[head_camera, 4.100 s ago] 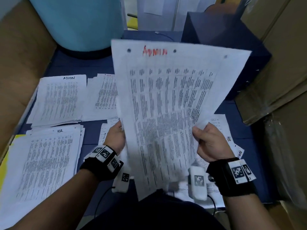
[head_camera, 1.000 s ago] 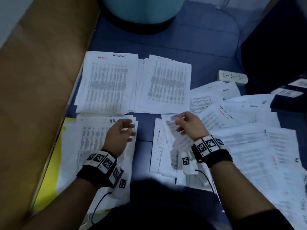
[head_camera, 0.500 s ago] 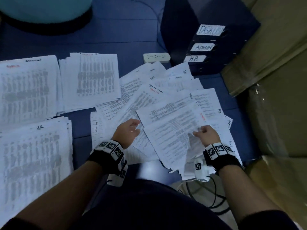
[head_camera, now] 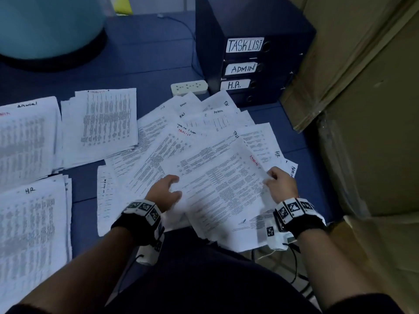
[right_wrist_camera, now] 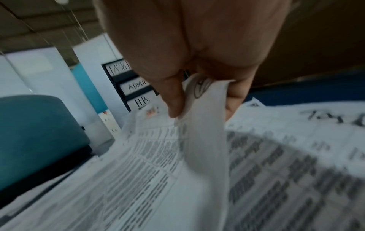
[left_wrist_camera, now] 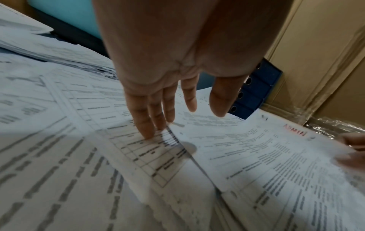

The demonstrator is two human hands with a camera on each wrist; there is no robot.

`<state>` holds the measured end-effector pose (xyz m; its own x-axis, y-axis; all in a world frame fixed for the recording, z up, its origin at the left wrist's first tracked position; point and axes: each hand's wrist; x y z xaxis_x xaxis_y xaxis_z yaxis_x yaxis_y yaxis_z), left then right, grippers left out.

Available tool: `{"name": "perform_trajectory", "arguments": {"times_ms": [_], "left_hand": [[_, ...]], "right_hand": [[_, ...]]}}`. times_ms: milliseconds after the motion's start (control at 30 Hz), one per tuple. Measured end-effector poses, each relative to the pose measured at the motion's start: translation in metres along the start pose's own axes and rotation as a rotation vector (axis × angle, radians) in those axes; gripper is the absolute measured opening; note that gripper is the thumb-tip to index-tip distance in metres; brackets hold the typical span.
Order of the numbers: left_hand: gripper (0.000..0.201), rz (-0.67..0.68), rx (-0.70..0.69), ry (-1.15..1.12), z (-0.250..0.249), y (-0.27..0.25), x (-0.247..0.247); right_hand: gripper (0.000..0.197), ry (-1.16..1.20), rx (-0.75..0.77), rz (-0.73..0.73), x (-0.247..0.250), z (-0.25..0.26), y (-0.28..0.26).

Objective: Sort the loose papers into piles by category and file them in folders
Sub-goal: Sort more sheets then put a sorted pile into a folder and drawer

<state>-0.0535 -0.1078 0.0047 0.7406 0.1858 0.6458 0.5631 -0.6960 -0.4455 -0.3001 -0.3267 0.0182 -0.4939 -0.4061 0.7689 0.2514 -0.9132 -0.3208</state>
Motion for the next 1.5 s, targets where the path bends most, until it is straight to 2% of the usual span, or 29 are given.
{"name": "perform_trajectory", "arguments": {"times_ms": [100,233,300,367,400,433,500,533,600,667,733,800,833,867,933,1000,1033,1200,1300,1367,1500], "left_hand": [[0.058,-0.028,-0.038,0.01,-0.009,0.0,0.004],[0.065,-0.025,-0.124,-0.089,-0.032,-0.005,0.012],[0.052,-0.026,-0.164,-0.115,-0.04,-0.007,0.013],[0.024,-0.067,-0.148,-0.132,-0.044,-0.009,0.015],[0.012,-0.093,-0.124,-0.147,-0.044,-0.01,0.017],[0.009,-0.12,-0.102,-0.184,-0.043,-0.011,0.019],[0.014,-0.19,-0.068,-0.275,-0.038,-0.014,0.025],[0.018,-0.233,-0.047,-0.317,-0.036,-0.015,0.029],[0.026,-0.311,0.001,-0.41,-0.028,-0.018,0.037],[0.029,-0.36,0.058,-0.481,-0.017,-0.019,0.045],[0.028,-0.395,0.119,-0.512,-0.001,-0.022,0.052],[0.026,-0.432,0.17,-0.5,0.014,-0.026,0.06],[0.025,-0.455,0.189,-0.488,0.021,-0.03,0.064],[0.025,-0.478,0.201,-0.477,0.029,-0.033,0.068],[0.026,-0.506,0.233,-0.463,0.042,-0.037,0.074],[0.027,-0.515,0.249,-0.468,0.052,-0.04,0.08],[0.029,-0.51,0.259,-0.482,0.054,-0.042,0.083],[0.038,-0.426,0.201,-0.471,0.061,-0.045,0.098],[0.016,-0.374,0.121,-0.417,0.053,-0.043,0.107],[0.009,-0.32,0.049,-0.399,0.046,-0.042,0.111],[0.011,-0.226,-0.056,-0.39,0.031,-0.043,0.11]], "right_hand": [[0.026,0.05,0.196,0.065,0.024,0.009,-0.009],[0.016,0.193,0.378,0.223,0.05,0.041,-0.02],[0.016,0.241,0.454,0.246,0.056,0.059,-0.02],[0.02,0.305,0.488,0.216,0.058,0.072,-0.015],[0.02,0.371,0.467,0.18,0.056,0.077,-0.012],[0.019,0.453,0.43,0.147,0.054,0.081,-0.01],[0.027,0.563,0.344,0.102,0.044,0.085,-0.007],[0.035,0.578,0.304,0.125,0.036,0.086,-0.007],[0.046,0.598,0.216,0.269,0.016,0.085,-0.01],[0.058,0.486,0.156,0.341,-0.007,0.078,-0.009],[0.075,0.195,0.101,0.204,-0.024,0.066,0.001],[0.092,-0.047,-0.054,0.015,-0.027,0.057,0.014],[0.094,-0.118,-0.133,-0.014,-0.026,0.052,0.02],[0.089,-0.178,-0.18,-0.007,-0.026,0.048,0.025],[0.06,-0.248,-0.181,0.059,-0.026,0.042,0.035],[0.018,-0.19,-0.07,0.082,-0.025,0.045,0.037],[0.006,-0.139,0.004,0.079,-0.023,0.051,0.034],[0.009,0.024,0.348,0.081,-0.004,0.102,0.014],[0.01,0.103,0.487,0.11,0.014,0.136,0.002],[0.008,0.176,0.557,0.138,0.024,0.157,-0.007],[0.018,0.347,0.578,0.277,0.024,0.183,-0.018]]}}
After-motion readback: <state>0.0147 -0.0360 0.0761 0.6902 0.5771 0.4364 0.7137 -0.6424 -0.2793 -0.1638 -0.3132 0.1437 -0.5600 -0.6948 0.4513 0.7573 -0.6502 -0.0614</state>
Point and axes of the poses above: each hand's wrist, its own y-axis towards the middle knuckle, its own x-axis out of the back of the hand, z = x × y, and after that the axes turned 3 degrees about -z, right-handed
